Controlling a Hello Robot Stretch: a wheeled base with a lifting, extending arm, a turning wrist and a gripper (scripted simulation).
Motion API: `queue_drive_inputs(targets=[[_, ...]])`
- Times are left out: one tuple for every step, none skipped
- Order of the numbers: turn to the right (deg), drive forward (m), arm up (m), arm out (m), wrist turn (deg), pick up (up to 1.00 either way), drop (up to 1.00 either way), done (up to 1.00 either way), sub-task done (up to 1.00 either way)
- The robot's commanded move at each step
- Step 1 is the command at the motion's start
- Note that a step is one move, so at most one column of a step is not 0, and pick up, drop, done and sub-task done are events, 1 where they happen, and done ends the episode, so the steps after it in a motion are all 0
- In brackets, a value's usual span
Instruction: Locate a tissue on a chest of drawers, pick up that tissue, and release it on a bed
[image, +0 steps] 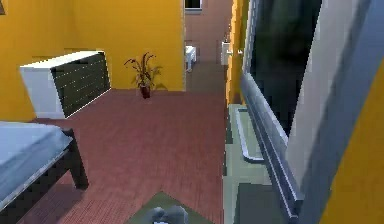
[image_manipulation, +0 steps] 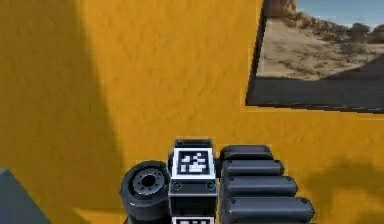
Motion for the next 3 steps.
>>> queue_drive_inputs(targets=[[0.0, 1.0, 0.0, 0.0, 0.0, 0.0, 0.0, 0.0, 0.0], [0.0, 0.8, 0.0, 0.0, 0.0, 0.0, 0.0, 0.0, 0.0], [9.0, 0.0, 0.0, 0.0, 0.0, 0.0, 0.0, 0.0, 0.0]])
